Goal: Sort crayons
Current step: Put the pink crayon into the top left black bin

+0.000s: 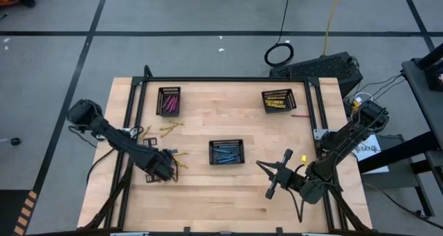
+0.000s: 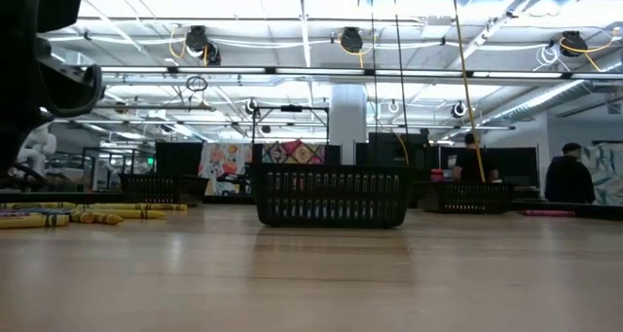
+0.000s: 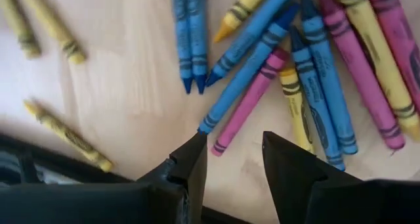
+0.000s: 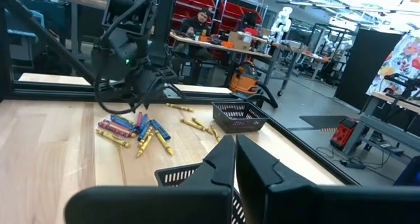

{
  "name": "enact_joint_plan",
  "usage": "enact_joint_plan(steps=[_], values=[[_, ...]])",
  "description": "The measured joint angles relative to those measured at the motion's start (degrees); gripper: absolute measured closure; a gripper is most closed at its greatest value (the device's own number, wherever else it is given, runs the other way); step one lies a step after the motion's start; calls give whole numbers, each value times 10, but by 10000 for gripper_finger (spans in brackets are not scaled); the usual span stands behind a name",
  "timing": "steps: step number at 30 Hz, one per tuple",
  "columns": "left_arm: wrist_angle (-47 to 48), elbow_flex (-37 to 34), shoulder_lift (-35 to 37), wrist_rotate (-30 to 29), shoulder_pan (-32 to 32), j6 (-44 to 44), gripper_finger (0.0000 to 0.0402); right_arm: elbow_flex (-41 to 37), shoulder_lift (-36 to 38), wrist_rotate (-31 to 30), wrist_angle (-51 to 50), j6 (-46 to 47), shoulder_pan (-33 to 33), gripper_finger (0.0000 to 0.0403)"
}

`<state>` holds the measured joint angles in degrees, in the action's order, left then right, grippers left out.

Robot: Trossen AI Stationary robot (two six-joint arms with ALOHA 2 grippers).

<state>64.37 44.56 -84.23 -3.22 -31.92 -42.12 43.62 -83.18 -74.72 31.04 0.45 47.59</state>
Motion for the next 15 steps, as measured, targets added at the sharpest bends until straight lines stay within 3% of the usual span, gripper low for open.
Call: enact_joint_plan(steps=[10,15], values=[[0,0,-6,-10,-22,124,278,0,0,0,-1,4,0,403],[-4,-15,-6,-29,-29,140,278,0,0,7,-1,4,0,403]])
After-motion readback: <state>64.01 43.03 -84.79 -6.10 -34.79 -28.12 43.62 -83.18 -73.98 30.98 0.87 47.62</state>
